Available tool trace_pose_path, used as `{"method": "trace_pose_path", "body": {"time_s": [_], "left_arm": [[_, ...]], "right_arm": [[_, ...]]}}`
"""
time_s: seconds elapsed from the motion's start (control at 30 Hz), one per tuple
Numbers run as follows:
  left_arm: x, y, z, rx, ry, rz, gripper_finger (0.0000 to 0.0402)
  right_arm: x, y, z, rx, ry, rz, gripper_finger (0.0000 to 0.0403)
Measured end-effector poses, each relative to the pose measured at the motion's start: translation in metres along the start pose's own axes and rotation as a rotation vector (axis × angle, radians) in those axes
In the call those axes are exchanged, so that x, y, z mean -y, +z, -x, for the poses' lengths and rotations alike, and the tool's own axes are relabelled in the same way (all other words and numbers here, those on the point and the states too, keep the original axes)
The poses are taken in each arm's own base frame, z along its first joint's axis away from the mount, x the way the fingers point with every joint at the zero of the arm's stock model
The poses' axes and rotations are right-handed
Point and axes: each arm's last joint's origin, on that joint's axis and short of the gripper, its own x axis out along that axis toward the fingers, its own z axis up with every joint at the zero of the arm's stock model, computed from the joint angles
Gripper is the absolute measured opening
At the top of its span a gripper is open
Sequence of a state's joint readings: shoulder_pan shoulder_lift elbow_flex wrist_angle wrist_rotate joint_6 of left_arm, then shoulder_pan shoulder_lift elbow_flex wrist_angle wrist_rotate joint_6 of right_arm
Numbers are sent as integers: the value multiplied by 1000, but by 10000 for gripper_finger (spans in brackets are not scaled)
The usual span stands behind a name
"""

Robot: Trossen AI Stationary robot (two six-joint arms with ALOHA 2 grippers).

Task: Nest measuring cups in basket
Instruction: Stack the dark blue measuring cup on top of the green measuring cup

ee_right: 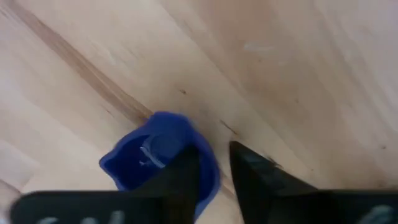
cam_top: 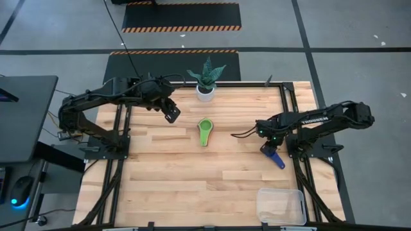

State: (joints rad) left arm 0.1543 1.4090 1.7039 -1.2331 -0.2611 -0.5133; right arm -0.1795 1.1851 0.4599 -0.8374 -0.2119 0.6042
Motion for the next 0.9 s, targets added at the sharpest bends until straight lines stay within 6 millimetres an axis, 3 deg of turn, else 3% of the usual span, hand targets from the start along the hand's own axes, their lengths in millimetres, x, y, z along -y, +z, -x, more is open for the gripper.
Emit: {"method": "trace_pose_path", "body": {"time_s": [0.13,0.3,0.4,0.5,0.6,0.73,0.9], "left_arm": [[0,0,0,0,1,-1,54],[-2,-4,-1,-44,25,-7,54],[-4,-13,-13,-116,68,18,54],[-3,-28,-37,-184,87,-20,54],[-1,-47,-74,-216,85,-97,54],[3,-71,-122,-155,-22,-199,54],[0,-101,-168,-60,-89,-255,54]], "right_arm": [[-7,8,9,54,30,-12,15],[-20,19,33,125,40,-25,11],[-30,27,57,198,26,-19,11],[-41,35,84,270,19,-8,11],[-52,43,107,318,17,19,11],[-66,53,127,338,-34,63,11],[-78,64,147,341,-96,93,11]]}}
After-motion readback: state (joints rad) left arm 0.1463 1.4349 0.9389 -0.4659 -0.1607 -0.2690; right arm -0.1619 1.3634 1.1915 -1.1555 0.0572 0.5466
